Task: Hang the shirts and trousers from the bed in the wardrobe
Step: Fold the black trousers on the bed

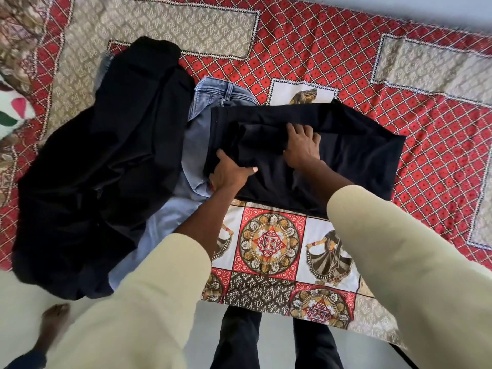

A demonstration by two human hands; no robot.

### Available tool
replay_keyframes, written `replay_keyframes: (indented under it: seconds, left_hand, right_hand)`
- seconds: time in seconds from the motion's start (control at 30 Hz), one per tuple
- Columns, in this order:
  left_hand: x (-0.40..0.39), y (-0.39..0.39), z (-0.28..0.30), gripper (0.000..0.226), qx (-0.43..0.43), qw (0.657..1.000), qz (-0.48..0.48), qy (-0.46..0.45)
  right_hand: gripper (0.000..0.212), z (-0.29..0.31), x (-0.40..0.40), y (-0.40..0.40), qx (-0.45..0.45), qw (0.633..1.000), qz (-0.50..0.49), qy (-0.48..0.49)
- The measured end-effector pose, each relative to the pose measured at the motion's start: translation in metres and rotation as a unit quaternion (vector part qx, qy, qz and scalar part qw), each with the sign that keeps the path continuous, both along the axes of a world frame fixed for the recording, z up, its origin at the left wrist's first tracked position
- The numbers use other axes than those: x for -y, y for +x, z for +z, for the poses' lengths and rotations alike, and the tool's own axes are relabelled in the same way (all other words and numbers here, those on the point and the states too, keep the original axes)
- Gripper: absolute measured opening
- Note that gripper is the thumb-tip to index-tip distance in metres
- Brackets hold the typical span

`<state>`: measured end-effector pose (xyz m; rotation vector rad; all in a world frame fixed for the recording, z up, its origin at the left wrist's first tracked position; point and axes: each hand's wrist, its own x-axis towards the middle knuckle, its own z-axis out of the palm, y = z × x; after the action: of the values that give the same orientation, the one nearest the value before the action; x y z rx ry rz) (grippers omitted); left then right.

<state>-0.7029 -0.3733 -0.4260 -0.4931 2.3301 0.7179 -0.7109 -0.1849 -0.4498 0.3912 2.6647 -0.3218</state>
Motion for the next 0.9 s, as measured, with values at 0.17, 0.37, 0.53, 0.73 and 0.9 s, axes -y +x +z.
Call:
replay_keyframes:
  seconds: [0.17, 0.37, 0.53, 0.73, 0.9]
  left_hand:
    - [0.003, -0.012, -0.015, 0.056, 0.020, 0.997, 0.039, 0.058]
    - [0.011, -0.015, -0.004, 0.037, -0.129, 0.981, 0.104, 0.100]
    - [0.022, -0.030, 0.008, 0.041, -0.104, 0.978, 0.181, -0.019]
    - [0.035, -0.042, -0.014, 0.086, -0.035, 0.989, 0.138, 0.045]
    - [0.029, -0.050, -0.012, 0.065, -0.003, 0.989, 0.140, 0.057]
  right_hand:
    - [0.035, -0.002, -0.010, -0.003, -0.035, 0.999, -0.028, 0.014]
    - [0.024, 0.017, -0.001, -0.018, -0.183, 0.979, -0.066, -0.057]
    - [0.052, 0.026, 0.004, -0.019, -0.206, 0.950, -0.122, -0.200]
    - [0.079, 0.008, -0.064, 0.055, -0.134, 0.925, -0.356, -0.010]
    - [0.111, -0.005, -0.135, 0.099, -0.014, 0.816, -0.572, -0.078]
